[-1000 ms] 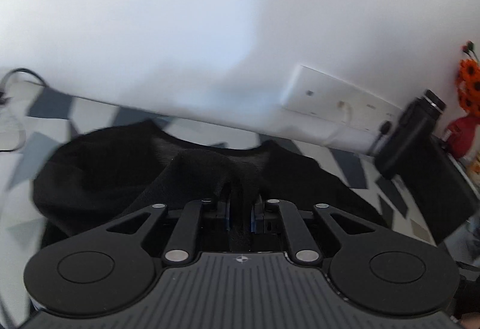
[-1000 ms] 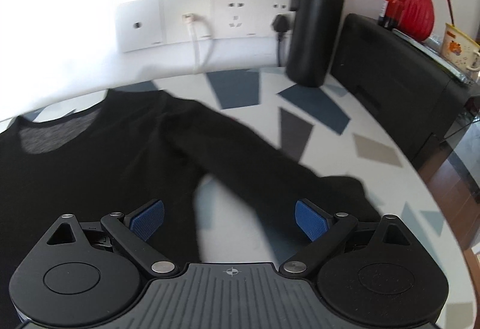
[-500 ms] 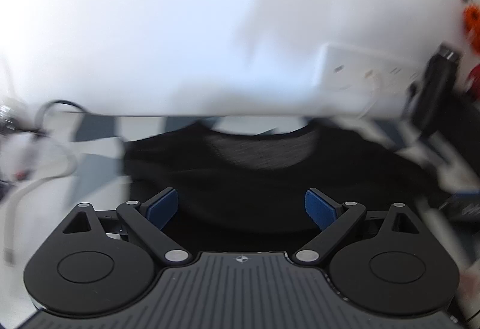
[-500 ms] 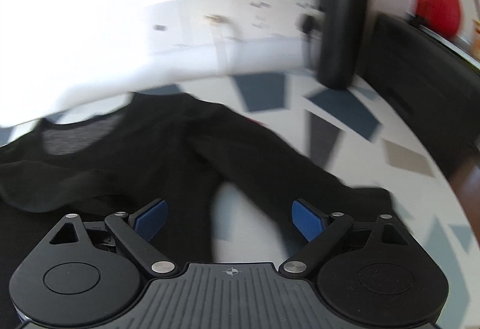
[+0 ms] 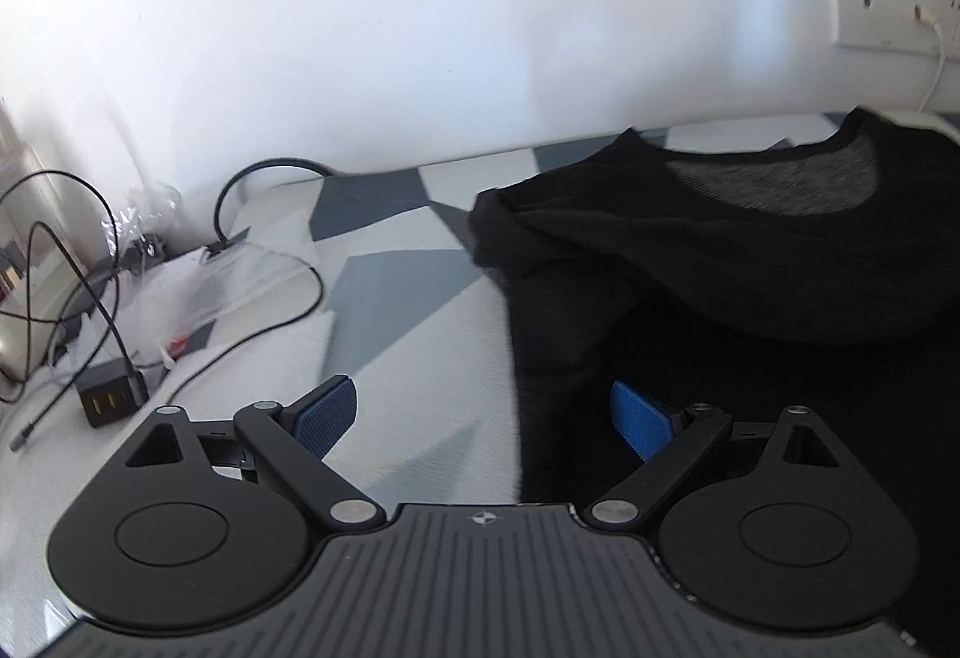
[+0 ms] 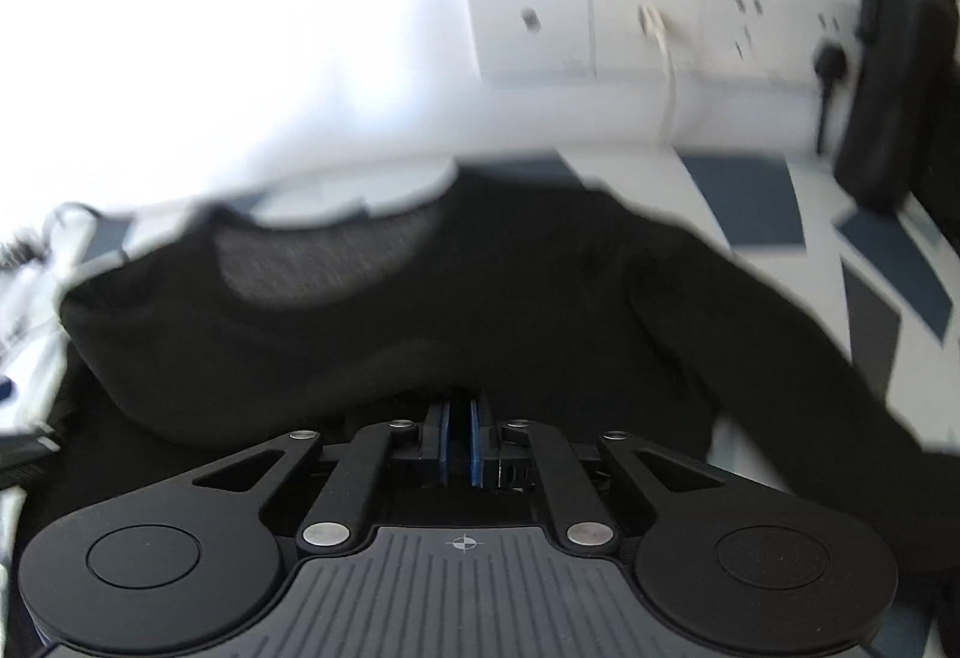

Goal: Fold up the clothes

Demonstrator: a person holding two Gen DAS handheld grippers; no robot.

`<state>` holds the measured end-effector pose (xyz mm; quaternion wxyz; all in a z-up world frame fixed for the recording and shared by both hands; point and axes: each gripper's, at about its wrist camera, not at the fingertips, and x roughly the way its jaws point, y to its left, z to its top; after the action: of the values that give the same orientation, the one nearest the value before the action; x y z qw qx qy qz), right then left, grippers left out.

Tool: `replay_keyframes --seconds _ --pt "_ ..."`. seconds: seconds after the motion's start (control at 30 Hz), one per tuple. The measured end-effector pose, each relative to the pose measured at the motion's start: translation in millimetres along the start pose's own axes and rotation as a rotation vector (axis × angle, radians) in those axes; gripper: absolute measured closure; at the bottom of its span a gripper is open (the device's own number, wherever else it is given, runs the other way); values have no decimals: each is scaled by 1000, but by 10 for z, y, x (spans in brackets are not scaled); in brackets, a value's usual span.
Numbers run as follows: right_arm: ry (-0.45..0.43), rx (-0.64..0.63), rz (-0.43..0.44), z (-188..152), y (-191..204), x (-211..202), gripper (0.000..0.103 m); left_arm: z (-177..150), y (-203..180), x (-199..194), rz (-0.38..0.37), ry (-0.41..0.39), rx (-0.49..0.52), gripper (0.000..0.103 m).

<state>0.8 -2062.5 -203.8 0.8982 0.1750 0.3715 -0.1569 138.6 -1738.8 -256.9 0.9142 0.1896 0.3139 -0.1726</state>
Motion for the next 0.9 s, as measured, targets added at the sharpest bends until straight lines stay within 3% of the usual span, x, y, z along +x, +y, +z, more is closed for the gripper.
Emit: replay_keyframes --seconds 0.07,0.17,0.2,0.23,0.3,0.37,0.47,0.67,0.8,0.9 --pt "-64 27 -19 162 -15 -39 97 -12 76 66 14 0 4 9" --pt "-157 203 -179 468 -173 22 95 -27 227 127 11 9 -29 9" --pt "-190 288 -245 543 -260 26 83 -33 275 141 10 12 -43 9" --pt "-211 353 -284 560 -331 -6 64 -41 305 149 14 12 -51 9" --pt "-251 478 -356 590 -470 -68 47 -50 334 153 10 9 -54 9" --pt "-240 466 -327 507 -516 -91 49 -46 340 150 10 4 -50 9" --pt "-131 369 -304 324 -492 -25 49 -52 346 138 14 -9 -58 9" --pt "-31 269 -196 36 -287 179 50 -75 269 116 -10 -32 -33 9" --pt "-4 335 -145 27 -182 382 51 -66 240 126 -14 -50 -25 9" --pt "-12 424 -101 70 -230 506 49 -37 314 186 34 -41 -62 10"
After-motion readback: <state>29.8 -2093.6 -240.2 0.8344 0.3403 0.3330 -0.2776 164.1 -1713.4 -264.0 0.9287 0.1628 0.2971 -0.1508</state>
